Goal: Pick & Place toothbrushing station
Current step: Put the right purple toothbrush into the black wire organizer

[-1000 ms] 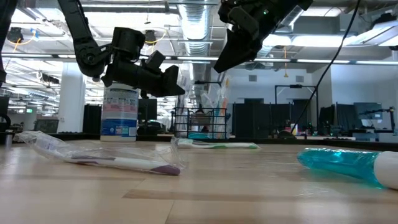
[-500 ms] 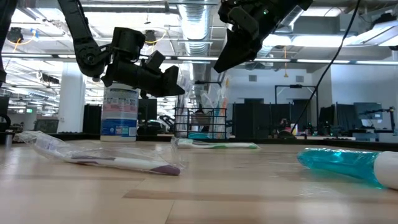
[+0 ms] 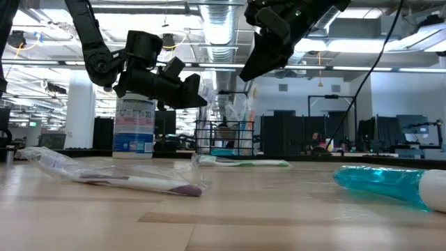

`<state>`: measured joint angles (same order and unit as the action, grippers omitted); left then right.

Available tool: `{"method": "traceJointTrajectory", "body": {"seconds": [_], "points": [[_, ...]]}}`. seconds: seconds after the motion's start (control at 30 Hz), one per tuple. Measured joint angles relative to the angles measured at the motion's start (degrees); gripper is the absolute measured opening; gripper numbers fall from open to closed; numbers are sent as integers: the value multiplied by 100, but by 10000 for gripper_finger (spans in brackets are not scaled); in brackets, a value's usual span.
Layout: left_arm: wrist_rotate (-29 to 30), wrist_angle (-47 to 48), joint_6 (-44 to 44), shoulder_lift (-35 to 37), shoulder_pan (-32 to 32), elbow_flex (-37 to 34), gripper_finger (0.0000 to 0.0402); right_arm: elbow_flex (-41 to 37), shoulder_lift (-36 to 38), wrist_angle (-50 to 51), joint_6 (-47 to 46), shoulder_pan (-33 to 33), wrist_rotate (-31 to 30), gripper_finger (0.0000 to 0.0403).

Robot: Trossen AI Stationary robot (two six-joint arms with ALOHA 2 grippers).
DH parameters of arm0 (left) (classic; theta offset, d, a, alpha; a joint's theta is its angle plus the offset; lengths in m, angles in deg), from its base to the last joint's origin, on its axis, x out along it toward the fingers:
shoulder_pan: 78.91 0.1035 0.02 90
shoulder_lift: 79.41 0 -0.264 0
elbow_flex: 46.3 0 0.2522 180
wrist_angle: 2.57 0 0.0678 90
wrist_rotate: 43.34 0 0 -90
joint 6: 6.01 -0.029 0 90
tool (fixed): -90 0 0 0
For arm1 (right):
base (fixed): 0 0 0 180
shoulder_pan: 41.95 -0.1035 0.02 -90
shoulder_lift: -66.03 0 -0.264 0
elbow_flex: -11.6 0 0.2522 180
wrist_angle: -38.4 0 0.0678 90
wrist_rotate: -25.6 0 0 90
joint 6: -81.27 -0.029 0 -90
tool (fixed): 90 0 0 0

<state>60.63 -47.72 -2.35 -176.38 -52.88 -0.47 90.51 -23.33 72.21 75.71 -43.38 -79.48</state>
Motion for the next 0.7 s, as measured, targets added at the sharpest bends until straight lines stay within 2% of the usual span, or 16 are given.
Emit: {"method": "traceJointTrajectory", "body": {"seconds": [0.7], "points": [[-21, 15, -20, 11, 0, -2, 131, 0, 0, 2, -2, 0, 1, 91]]}}
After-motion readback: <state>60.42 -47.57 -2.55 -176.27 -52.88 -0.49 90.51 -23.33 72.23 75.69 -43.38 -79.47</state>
